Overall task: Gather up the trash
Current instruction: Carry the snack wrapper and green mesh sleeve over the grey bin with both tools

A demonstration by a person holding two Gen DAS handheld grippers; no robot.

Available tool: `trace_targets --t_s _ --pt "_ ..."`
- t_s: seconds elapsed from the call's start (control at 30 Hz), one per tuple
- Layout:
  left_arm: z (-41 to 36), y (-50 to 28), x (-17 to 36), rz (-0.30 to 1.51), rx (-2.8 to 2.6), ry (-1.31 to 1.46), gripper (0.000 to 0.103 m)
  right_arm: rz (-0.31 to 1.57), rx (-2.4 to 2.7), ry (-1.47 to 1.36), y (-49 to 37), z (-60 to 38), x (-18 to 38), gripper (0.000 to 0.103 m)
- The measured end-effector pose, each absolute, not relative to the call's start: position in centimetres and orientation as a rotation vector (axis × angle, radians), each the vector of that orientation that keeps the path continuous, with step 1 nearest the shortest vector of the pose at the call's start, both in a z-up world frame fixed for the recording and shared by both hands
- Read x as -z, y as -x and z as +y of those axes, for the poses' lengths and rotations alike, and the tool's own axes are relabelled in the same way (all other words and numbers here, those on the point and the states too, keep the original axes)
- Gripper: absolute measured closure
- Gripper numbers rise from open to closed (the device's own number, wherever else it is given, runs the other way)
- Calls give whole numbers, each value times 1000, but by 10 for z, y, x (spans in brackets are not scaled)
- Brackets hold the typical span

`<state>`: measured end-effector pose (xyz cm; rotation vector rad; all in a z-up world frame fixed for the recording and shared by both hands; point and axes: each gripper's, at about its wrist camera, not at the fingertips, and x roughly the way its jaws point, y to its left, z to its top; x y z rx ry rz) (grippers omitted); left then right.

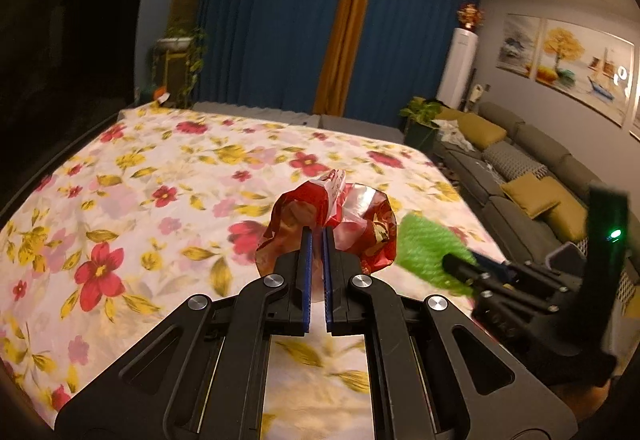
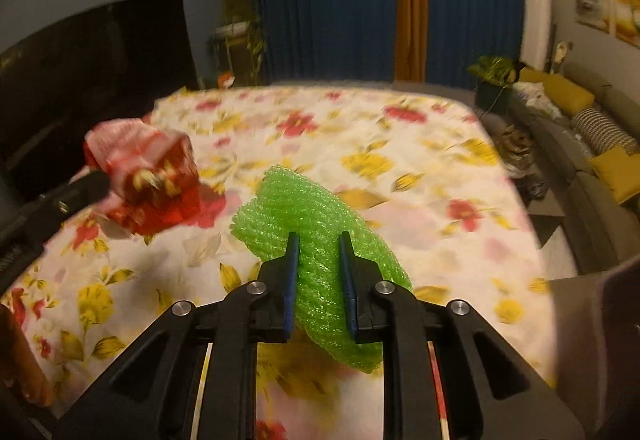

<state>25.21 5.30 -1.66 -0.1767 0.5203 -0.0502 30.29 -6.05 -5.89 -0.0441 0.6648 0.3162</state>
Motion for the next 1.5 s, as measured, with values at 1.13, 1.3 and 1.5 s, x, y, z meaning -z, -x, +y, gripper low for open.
trace_targets --t_s 1.13,1.3,1.5 --pt "-237 -185 -6 424 568 -37 99 369 192 -118 -128 -322 0 82" --pt "-245 -191 1 440 579 -44 99 376 208 -119 -133 -324 4 81" --pt "-250 -199 8 460 583 -47 99 379 220 -113 -139 -315 6 81"
